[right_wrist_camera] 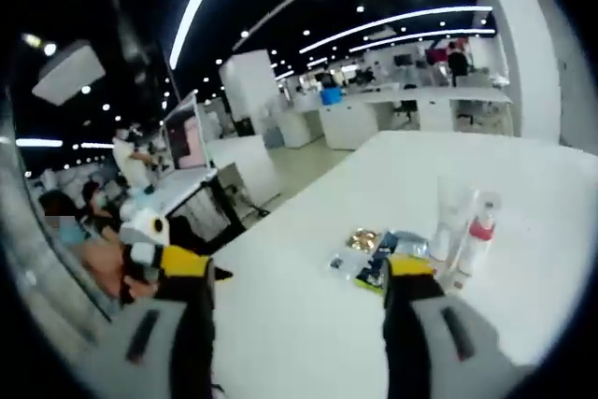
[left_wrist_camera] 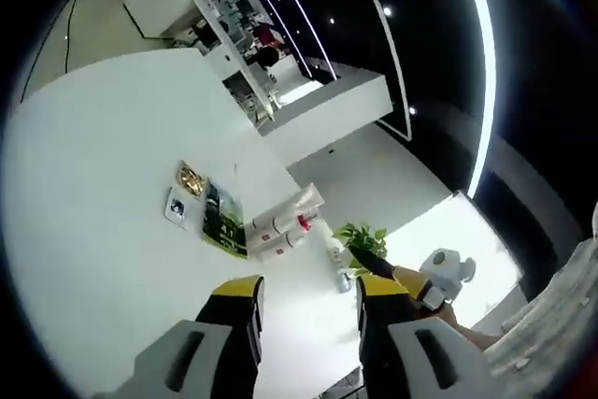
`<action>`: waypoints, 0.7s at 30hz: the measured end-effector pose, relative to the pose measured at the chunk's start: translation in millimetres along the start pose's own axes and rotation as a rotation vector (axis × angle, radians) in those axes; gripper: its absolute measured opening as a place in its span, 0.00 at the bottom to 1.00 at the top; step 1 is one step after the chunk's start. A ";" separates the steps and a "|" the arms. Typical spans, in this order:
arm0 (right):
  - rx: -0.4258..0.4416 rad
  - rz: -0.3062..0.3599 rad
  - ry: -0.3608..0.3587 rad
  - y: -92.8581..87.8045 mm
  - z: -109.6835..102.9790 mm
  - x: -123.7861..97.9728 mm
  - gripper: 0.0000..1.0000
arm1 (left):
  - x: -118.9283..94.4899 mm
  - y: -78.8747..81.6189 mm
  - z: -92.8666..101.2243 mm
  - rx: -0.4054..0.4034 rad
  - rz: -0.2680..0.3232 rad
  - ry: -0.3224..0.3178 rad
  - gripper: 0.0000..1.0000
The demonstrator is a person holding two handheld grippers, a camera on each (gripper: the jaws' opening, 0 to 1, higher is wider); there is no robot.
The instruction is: Arrange the skincare products in the storage area until every visible bottle or jar stands upright without overlapping.
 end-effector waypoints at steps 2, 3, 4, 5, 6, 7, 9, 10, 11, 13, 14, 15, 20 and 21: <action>0.006 0.041 -0.009 0.1 2.9 -8.9 0.78 | 2.7 -3.3 2.9 0.034 -0.009 0.016 0.42; 0.024 0.073 -0.013 -0.2 4.6 -15.8 0.80 | 3.7 -4.8 3.5 0.041 -0.014 0.021 0.43; 0.043 0.091 -0.008 -1.8 5.4 -20.3 0.81 | 5.1 -7.5 4.8 0.050 -0.020 0.029 0.44; 0.063 0.113 0.004 -4.8 6.1 -25.6 0.82 | 6.0 -8.8 5.9 0.057 -0.020 0.032 0.45; 0.079 0.131 0.007 -7.0 7.6 -29.1 0.83 | 7.2 -10.5 6.1 0.068 -0.016 0.038 0.45; 0.091 0.141 0.012 -10.2 9.1 -31.7 0.85 | 8.1 -11.4 7.6 0.077 -0.012 0.041 0.46; 0.114 0.150 0.037 -19.5 11.0 -35.2 0.88 | 10.6 -13.6 13.1 0.107 -0.006 0.044 0.49; 0.112 0.152 0.039 -25.1 12.5 -36.3 0.90 | 11.5 -14.6 15.5 0.139 -0.009 0.048 0.50; 0.113 0.153 0.042 -28.4 13.2 -36.8 0.92 | 12.2 -15.6 18.0 0.161 -0.012 0.053 0.51; 0.129 0.156 0.051 -34.1 14.2 -38.1 0.99 | 13.3 -18.8 24.3 0.219 -0.022 0.071 0.54; 0.134 0.161 0.051 -35.9 14.2 -39.9 0.99 | 13.8 -20.3 26.4 0.239 -0.027 0.079 0.57; 0.140 0.171 0.053 -36.1 14.3 -43.0 0.99 | 14.5 -22.3 27.9 0.269 -0.037 0.096 0.59; 0.192 0.287 0.057 -34.7 12.3 -62.1 0.99 | 17.5 -30.2 27.9 0.326 -0.069 0.162 0.65; 0.186 0.287 0.062 -37.4 11.6 -65.7 0.99 | 18.1 -30.5 29.3 0.343 -0.058 0.171 0.66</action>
Point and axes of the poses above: the point that each gripper's makers call its tool centre point, and the gripper's own axes: x roughly forward along the fingers, z roughly to its right, y roughly out of its top, the point moved 5 cm from there along -x, roughly backward along the fingers, and after that the axes turned 11 degrees about -z, right-handed, at the moved point
